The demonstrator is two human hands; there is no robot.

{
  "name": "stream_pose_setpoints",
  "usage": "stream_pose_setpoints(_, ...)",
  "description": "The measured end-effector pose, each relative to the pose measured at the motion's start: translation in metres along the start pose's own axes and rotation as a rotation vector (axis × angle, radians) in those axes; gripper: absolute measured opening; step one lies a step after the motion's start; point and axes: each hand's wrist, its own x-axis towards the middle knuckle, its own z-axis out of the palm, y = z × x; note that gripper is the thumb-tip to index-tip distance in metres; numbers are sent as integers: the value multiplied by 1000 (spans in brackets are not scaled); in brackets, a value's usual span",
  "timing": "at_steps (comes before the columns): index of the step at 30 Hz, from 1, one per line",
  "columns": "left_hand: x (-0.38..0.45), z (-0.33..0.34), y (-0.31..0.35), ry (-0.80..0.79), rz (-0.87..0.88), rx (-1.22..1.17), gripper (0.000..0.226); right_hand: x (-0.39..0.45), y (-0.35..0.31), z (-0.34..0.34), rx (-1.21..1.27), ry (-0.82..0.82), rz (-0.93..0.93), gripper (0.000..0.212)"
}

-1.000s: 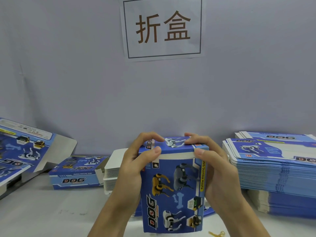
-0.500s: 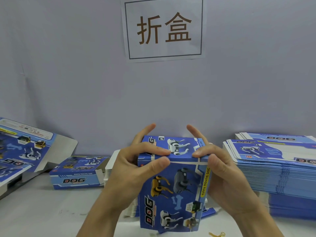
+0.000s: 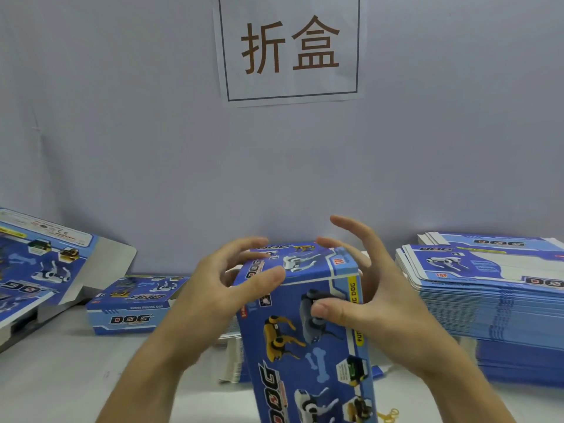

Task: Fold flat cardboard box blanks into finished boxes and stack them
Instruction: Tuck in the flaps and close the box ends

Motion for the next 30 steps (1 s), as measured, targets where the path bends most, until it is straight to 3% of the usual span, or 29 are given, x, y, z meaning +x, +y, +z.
stream_pose_setpoints(8,-5,-19,3,-138,73,349,42,-6,-15,-7,-224,-110,114,108)
stream_pose_setpoints(10,-1,-18,-3,23,155,336,59,-6,-13,-9,-228,-143,108,111)
stream_pose_setpoints(12,5,-21,-8,286,120,132,62,-5,-10,-7,-222,-174,75,107)
stream_pose_setpoints(14,8,-24,-13,325,-5,-136,56,-3,-6,-6,-239,-65,19,98)
stream_pose_setpoints(16,10,-23,-26,72,-159,-160,66,0,-1,-9,-95,165,-23,92)
stream_pose_setpoints(18,7,-12,-34,-261,-291,-33,64,3,1,-13,103,403,-38,78)
stream_pose_setpoints(20,4,4,-35,-564,-328,29,60,4,-1,-18,212,536,-17,37)
stream_pose_setpoints(22,2,15,-33,-719,-351,34,44,2,0,-28,270,613,29,38)
stream_pose_setpoints(23,0,13,-31,-699,-360,38,34,-1,1,-34,281,644,69,38)
stream_pose_setpoints(25,4,-2,-31,-385,-370,-37,30,-5,0,-38,268,705,136,27)
stream_pose_setpoints(28,10,-55,-38,197,-77,-441,50,-7,5,-45,210,765,211,35)
stream_pose_setpoints(30,7,-83,-47,408,39,-583,70,-4,9,-41,183,747,222,38)
